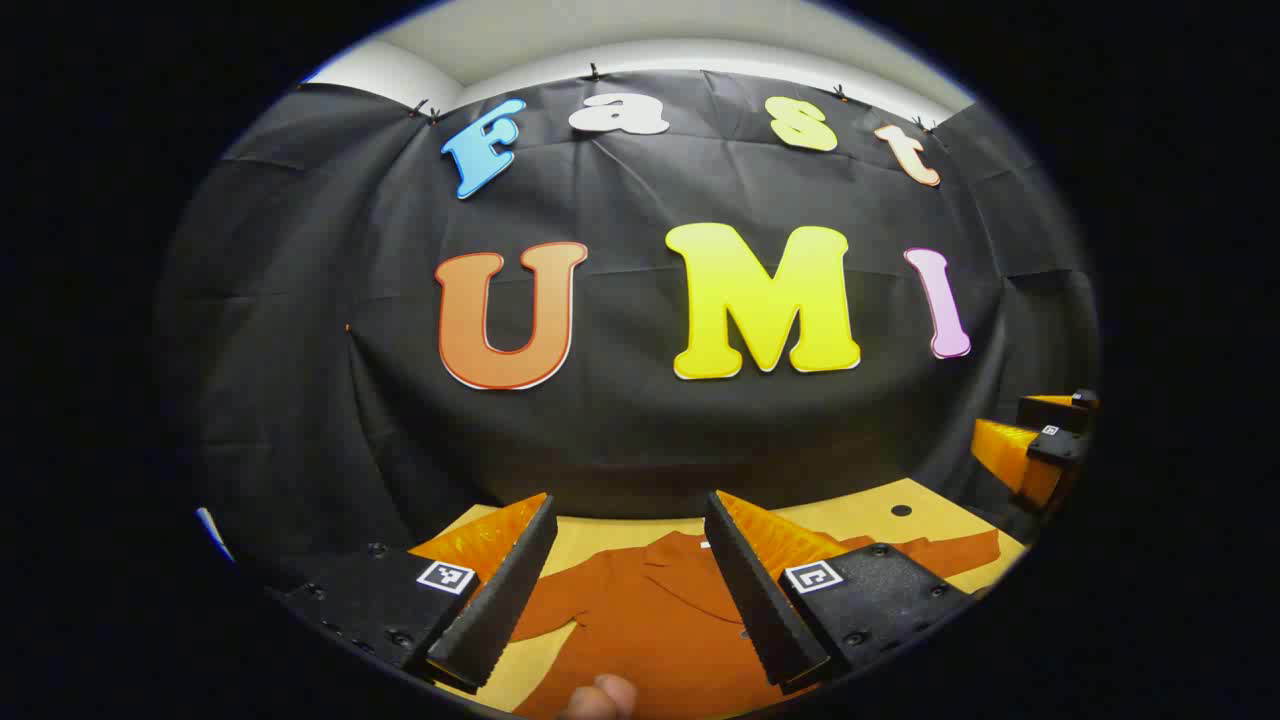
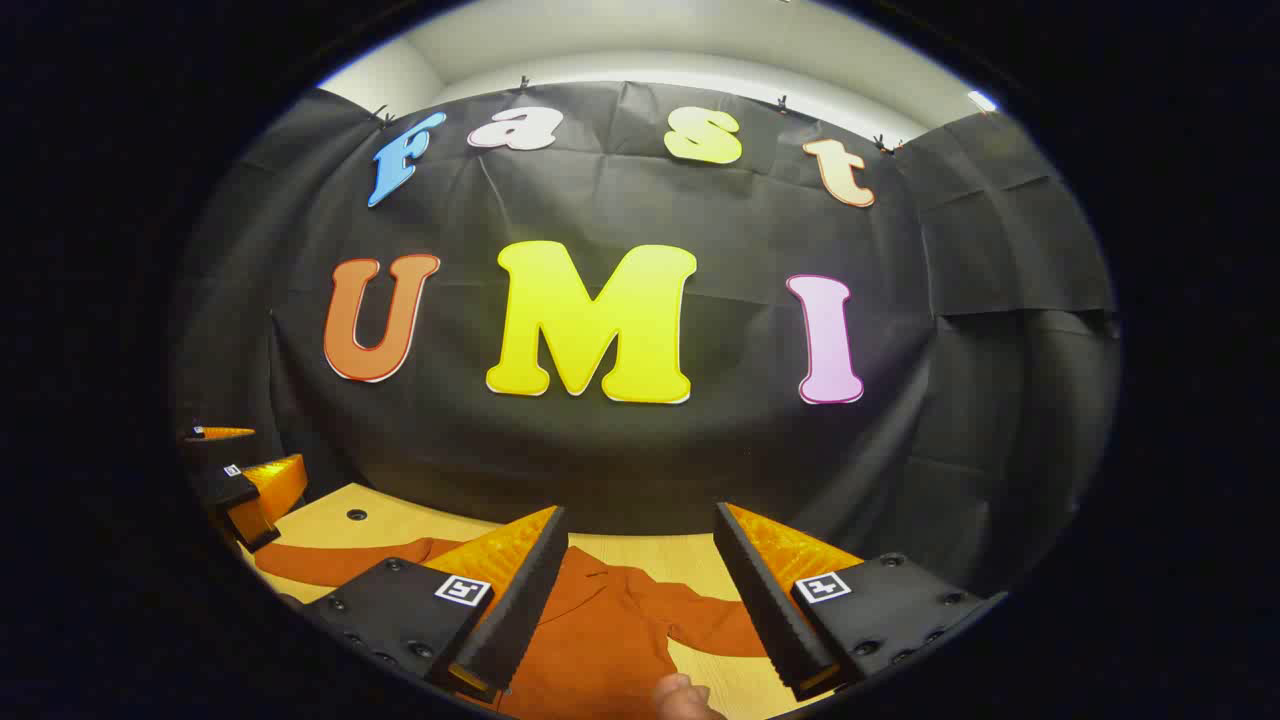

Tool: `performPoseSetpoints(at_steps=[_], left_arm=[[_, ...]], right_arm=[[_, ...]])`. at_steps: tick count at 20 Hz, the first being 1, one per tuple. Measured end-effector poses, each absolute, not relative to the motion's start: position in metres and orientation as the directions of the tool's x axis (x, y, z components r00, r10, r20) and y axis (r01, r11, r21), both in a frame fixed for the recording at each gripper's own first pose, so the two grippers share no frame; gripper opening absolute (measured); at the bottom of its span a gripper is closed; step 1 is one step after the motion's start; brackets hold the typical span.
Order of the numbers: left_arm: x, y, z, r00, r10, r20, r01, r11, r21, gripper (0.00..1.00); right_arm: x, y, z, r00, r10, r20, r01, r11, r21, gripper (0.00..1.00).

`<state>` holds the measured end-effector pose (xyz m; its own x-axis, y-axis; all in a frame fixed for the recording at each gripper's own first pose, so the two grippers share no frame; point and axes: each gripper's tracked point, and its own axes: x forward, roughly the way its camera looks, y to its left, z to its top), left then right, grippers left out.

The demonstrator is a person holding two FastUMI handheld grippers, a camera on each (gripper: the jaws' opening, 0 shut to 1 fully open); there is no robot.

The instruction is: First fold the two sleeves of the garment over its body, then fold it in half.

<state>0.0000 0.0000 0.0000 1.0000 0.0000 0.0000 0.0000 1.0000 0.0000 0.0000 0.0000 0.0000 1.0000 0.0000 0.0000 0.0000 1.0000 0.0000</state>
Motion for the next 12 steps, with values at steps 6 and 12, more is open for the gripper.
performPoseSetpoints(at_steps=[6,12], left_arm=[[-0.004,0.009,-0.001,1.000,0.002,0.013,-0.002,1.000,-0.004,0.96],[-0.002,-0.004,-0.006,1.000,-0.028,0.000,0.028,0.999,-0.031,0.97]], right_arm=[[0.001,-0.012,-0.003,0.998,-0.060,-0.035,0.061,0.997,0.042,0.94],[-0.004,-0.013,-0.005,0.999,-0.047,-0.024,0.047,0.999,-0.001,0.94]])
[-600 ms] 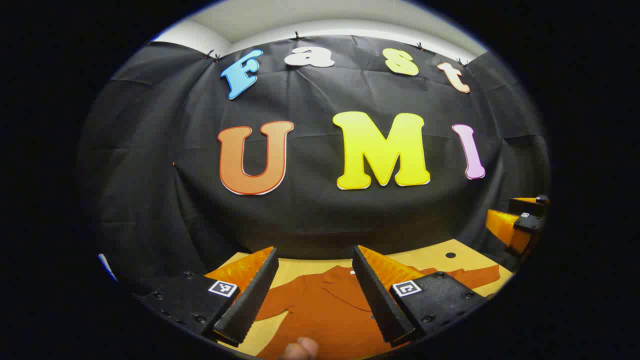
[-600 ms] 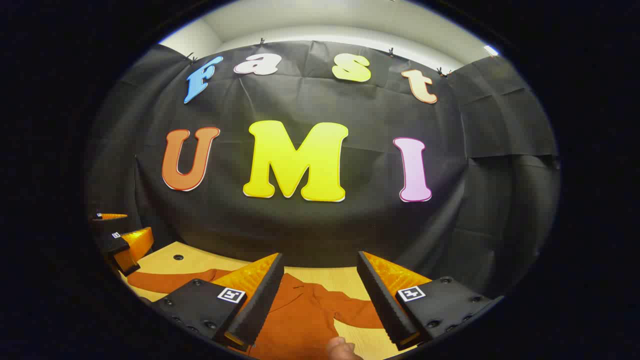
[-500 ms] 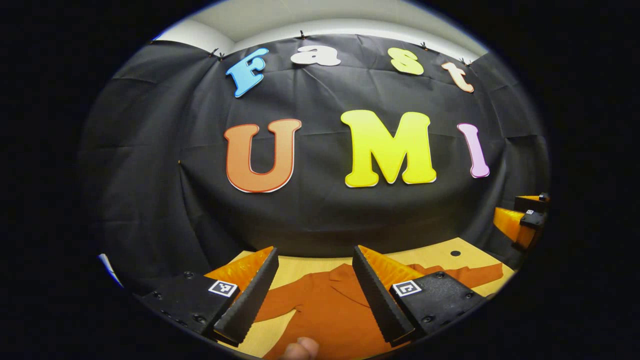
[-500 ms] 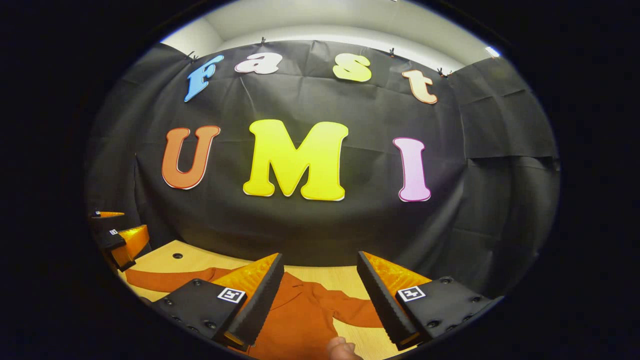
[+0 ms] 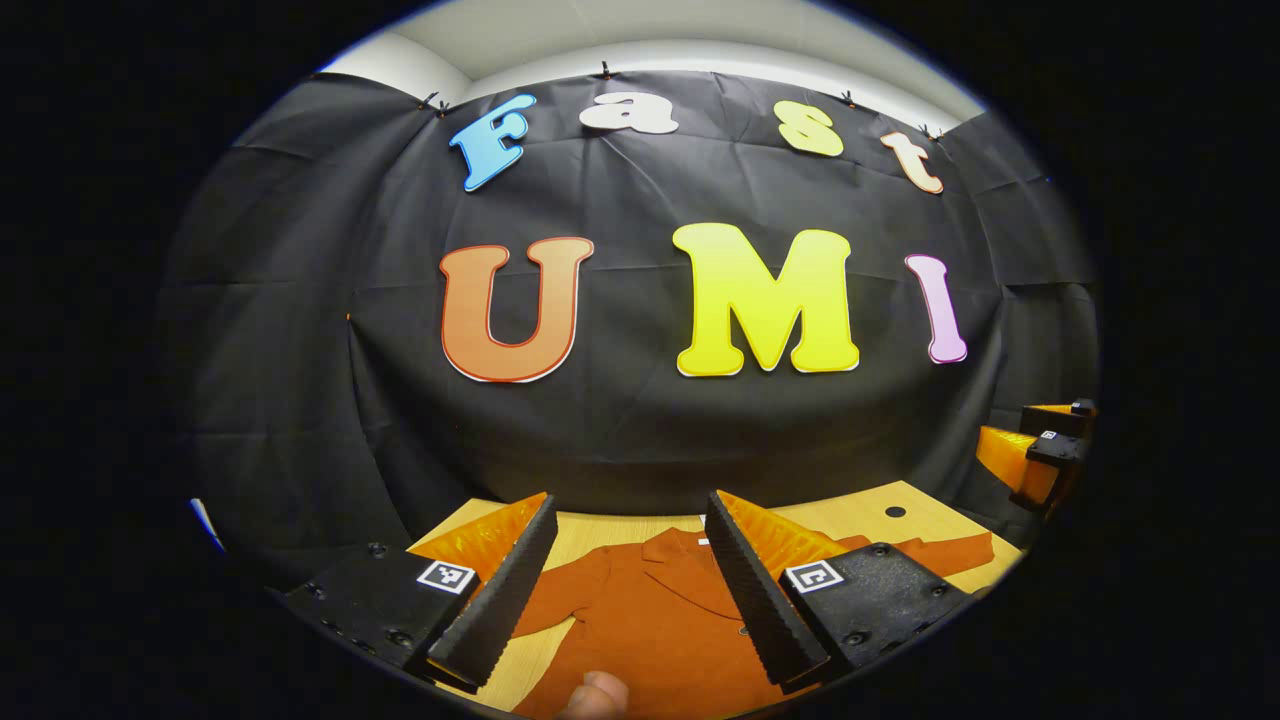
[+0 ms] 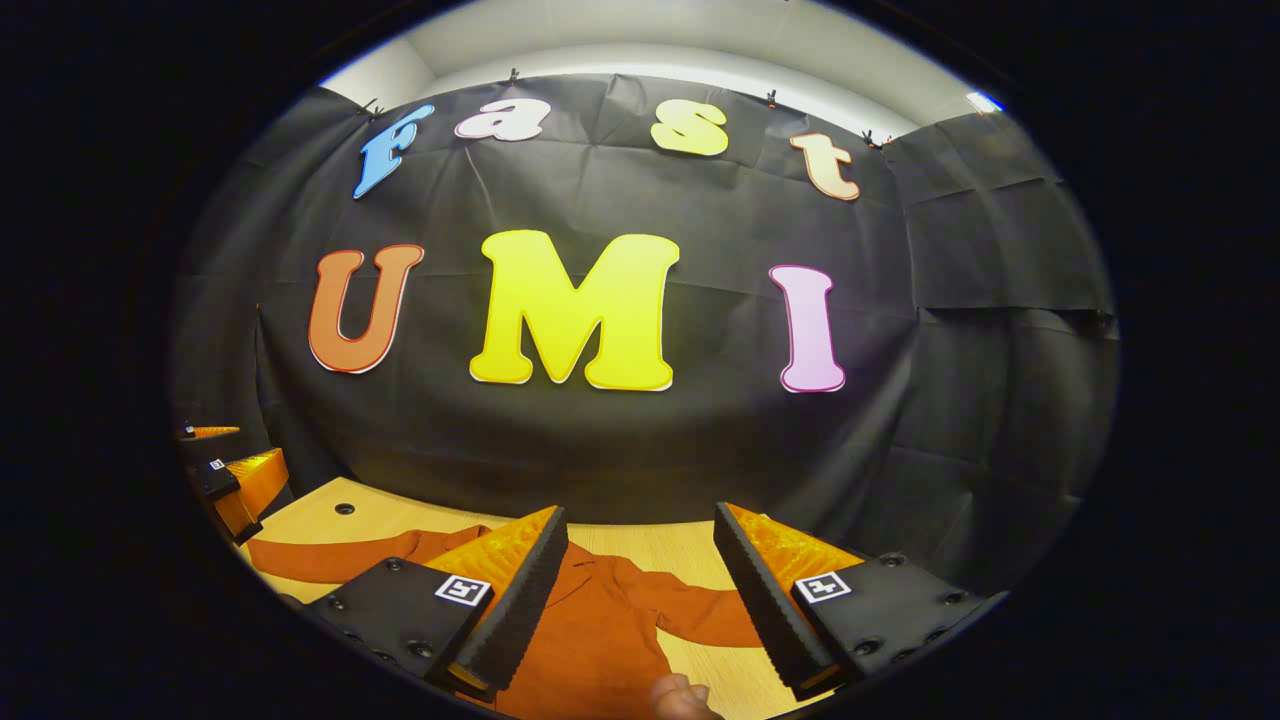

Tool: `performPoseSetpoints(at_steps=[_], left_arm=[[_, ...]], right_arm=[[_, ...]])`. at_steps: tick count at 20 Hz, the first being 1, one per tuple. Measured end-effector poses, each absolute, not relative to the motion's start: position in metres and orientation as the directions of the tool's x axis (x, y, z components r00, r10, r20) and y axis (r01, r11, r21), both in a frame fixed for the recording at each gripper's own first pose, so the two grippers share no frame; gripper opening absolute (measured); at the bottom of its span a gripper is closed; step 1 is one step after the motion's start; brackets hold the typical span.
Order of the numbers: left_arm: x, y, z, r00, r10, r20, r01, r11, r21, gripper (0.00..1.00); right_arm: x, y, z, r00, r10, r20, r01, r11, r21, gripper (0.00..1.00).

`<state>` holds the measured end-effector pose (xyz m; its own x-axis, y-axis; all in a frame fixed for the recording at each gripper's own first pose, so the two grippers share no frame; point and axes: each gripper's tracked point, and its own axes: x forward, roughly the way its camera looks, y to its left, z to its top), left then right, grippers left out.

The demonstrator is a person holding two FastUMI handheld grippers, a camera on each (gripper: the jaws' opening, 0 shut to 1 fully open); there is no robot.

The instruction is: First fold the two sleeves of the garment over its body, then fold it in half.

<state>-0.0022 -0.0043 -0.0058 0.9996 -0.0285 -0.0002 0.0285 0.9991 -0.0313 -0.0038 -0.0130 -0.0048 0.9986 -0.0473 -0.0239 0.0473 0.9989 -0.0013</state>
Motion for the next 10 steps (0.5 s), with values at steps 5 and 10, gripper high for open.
performPoseSetpoints(at_steps=[5,10], left_arm=[[0.002,-0.006,-0.011,0.999,-0.028,-0.016,0.028,0.999,-0.032,0.96],[0.004,-0.002,-0.019,0.999,-0.025,-0.033,0.024,0.999,-0.037,1.00]], right_arm=[[-0.004,-0.014,-0.007,0.998,-0.049,-0.032,0.049,0.999,-0.008,0.94],[-0.002,-0.013,-0.017,0.997,-0.050,-0.056,0.049,0.999,-0.006,0.94]])
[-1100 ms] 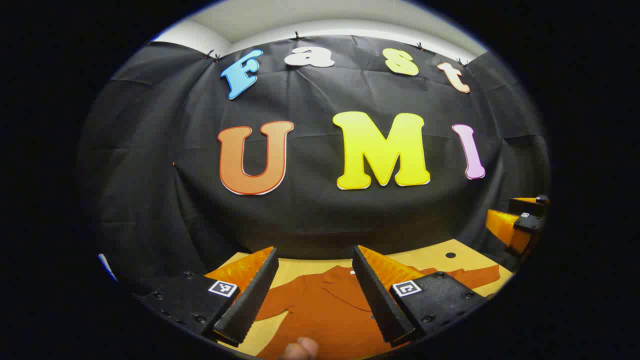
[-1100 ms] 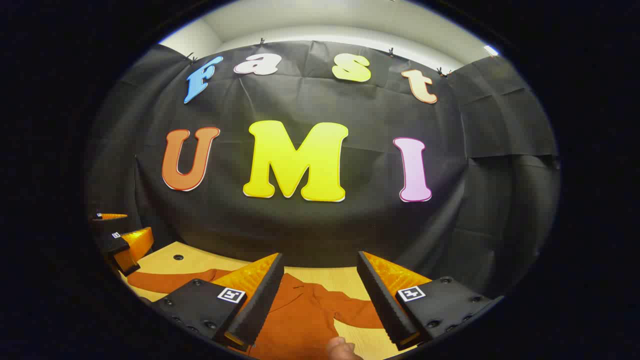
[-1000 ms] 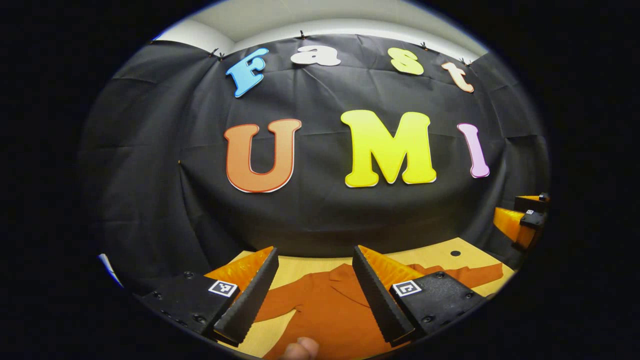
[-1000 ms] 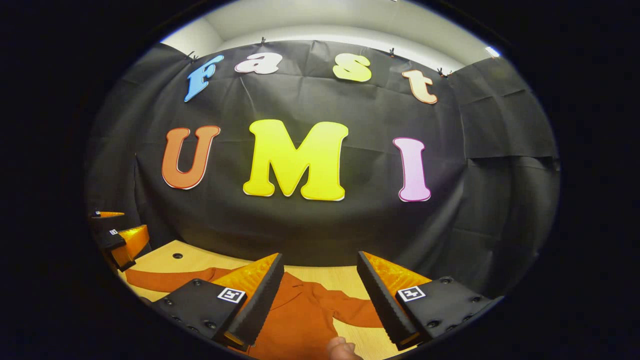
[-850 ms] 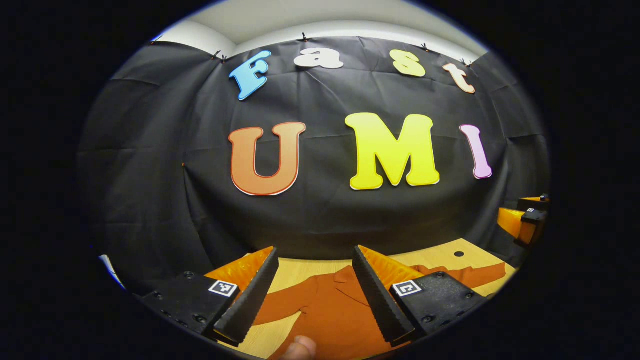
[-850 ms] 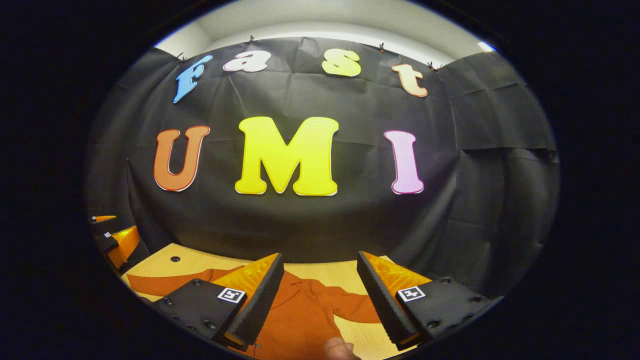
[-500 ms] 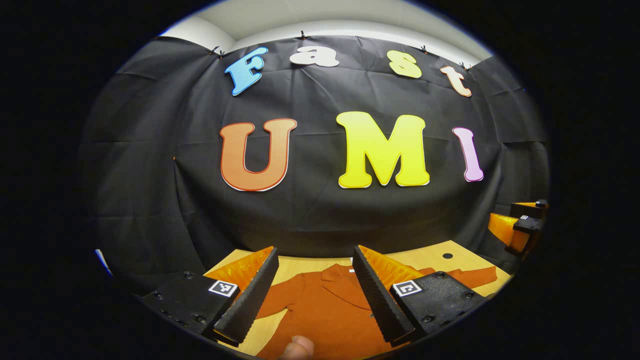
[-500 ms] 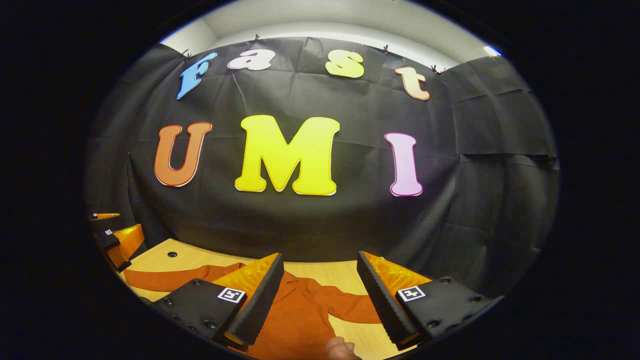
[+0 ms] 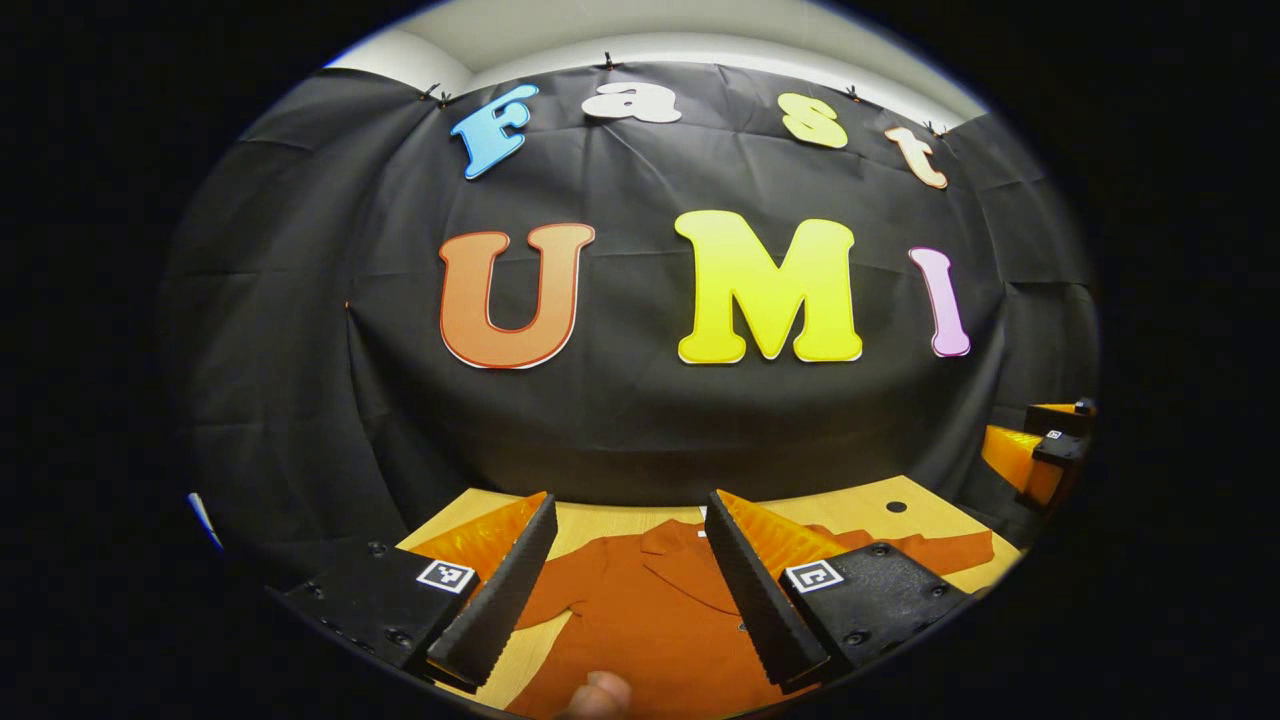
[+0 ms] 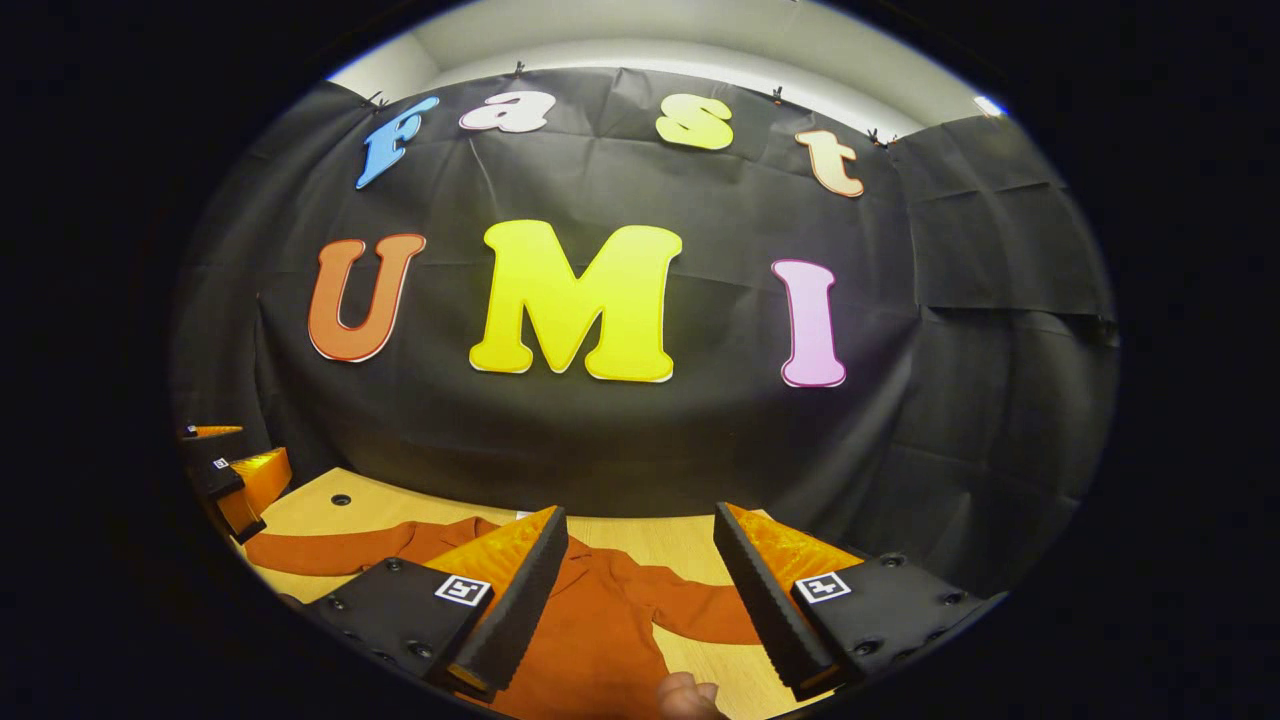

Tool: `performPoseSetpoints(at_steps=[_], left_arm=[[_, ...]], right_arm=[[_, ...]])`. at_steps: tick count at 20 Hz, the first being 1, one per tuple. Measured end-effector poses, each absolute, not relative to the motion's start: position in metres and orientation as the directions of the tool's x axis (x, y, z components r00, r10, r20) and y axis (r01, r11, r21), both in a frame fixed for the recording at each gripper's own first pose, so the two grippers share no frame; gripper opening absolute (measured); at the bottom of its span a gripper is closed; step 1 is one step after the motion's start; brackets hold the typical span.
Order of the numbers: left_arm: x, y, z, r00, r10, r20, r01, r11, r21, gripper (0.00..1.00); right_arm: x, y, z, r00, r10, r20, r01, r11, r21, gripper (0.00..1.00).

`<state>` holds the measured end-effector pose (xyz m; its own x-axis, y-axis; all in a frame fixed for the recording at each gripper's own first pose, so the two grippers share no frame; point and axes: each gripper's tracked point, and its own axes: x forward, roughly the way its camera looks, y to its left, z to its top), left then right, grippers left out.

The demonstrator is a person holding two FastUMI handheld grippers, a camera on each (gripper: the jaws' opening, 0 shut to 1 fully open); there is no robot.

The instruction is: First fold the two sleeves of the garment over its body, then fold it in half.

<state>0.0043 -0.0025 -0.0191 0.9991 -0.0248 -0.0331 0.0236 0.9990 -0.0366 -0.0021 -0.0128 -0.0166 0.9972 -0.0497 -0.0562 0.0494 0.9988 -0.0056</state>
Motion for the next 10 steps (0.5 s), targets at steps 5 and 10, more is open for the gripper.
performPoseSetpoints(at_steps=[5,10], left_arm=[[0.008,-0.002,-0.024,0.998,-0.021,-0.053,0.020,0.999,-0.033,0.97],[0.007,-0.013,-0.038,0.993,-0.001,-0.114,-0.003,0.999,-0.034,0.97]], right_arm=[[0.003,-0.020,-0.021,0.996,-0.064,-0.067,0.064,0.998,-0.004,0.94],[0.034,-0.072,-0.040,0.976,-0.156,-0.152,0.156,0.988,-0.011,0.94]])
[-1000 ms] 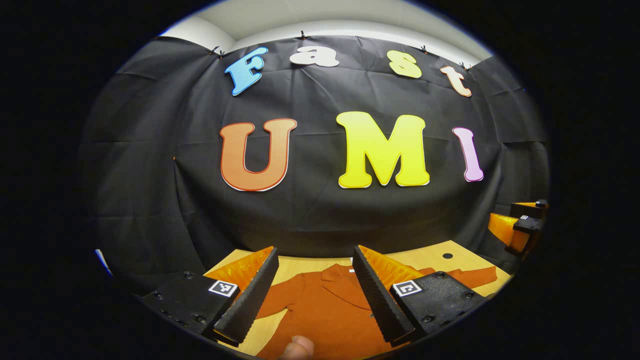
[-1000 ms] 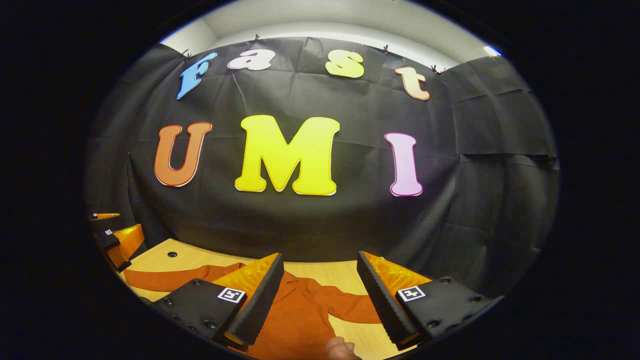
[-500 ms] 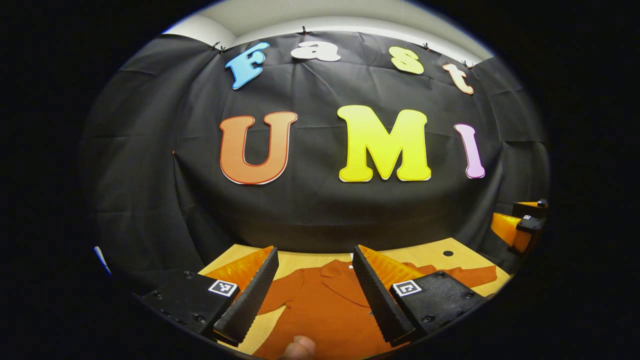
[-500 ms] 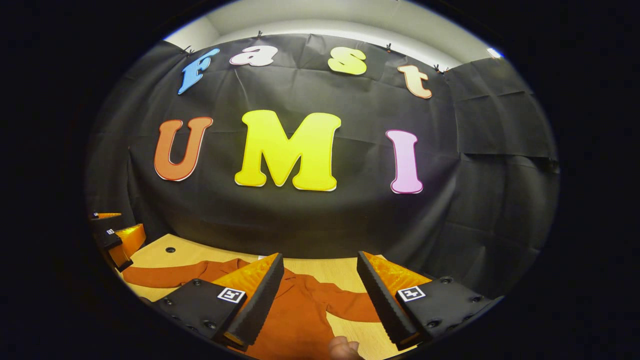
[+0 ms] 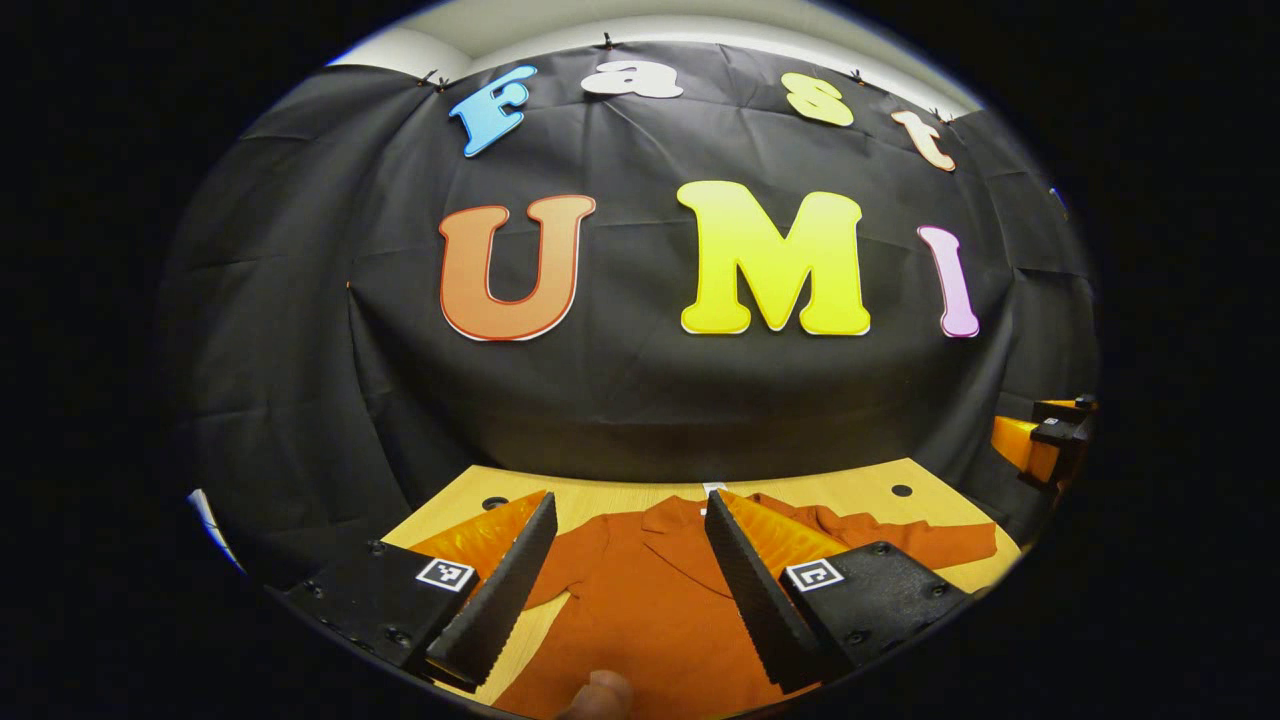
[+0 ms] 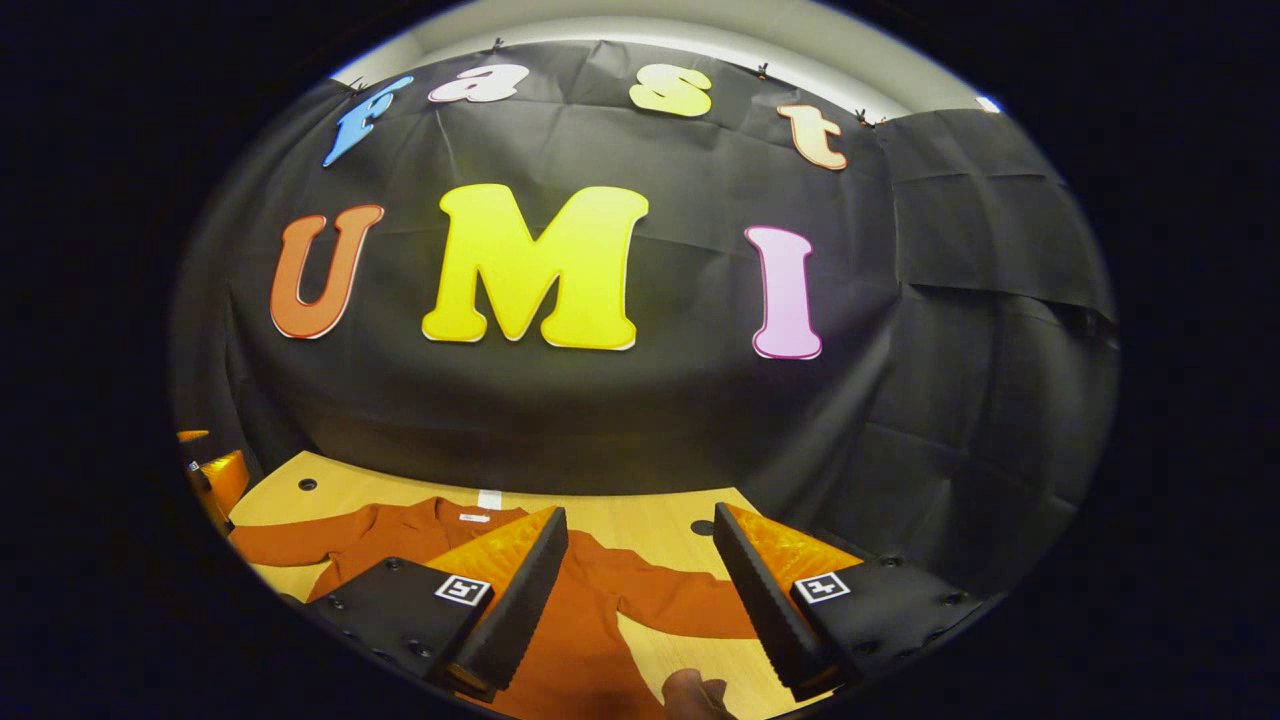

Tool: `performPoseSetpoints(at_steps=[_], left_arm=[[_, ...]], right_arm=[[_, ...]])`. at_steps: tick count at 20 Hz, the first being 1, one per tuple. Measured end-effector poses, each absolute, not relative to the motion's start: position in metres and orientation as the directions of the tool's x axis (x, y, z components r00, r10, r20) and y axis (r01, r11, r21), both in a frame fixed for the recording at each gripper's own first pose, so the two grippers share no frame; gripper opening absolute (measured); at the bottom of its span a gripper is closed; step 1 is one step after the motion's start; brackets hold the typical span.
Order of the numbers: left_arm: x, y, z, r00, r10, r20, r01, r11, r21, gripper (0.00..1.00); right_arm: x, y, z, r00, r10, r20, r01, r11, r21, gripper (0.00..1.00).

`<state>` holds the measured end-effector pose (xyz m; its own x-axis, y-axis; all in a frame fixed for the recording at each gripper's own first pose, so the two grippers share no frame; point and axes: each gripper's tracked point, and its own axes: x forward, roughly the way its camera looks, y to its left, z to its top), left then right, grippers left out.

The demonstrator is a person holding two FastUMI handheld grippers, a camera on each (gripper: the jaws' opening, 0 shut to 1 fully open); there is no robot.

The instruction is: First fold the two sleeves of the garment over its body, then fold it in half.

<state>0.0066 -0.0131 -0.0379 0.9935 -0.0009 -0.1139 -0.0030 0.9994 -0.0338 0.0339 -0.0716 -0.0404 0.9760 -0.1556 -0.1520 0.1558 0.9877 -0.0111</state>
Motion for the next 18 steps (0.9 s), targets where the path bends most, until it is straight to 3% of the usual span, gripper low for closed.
performPoseSetpoints(at_steps=[5,9,15,18], left_arm=[[-0.009,-0.031,-0.063,0.980,0.065,-0.189,-0.068,0.998,-0.008,0.97],[-0.028,-0.055,-0.087,0.961,0.081,-0.264,-0.077,0.997,0.025,0.97],[-0.055,-0.103,-0.116,0.931,0.093,-0.354,-0.079,0.995,0.054,0.97],[-0.070,-0.125,-0.126,0.915,0.097,-0.391,-0.064,0.993,0.097,0.99]], right_arm=[[0.069,-0.204,-0.114,0.858,-0.346,-0.379,0.357,0.933,-0.043,0.94],[0.070,-0.281,-0.195,0.712,-0.387,-0.586,0.427,0.901,-0.076,0.94],[0.055,-0.326,-0.276,0.561,-0.286,-0.777,0.400,0.915,-0.048,0.94],[0.049,-0.331,-0.307,0.481,-0.144,-0.865,0.441,0.892,0.097,0.94]])
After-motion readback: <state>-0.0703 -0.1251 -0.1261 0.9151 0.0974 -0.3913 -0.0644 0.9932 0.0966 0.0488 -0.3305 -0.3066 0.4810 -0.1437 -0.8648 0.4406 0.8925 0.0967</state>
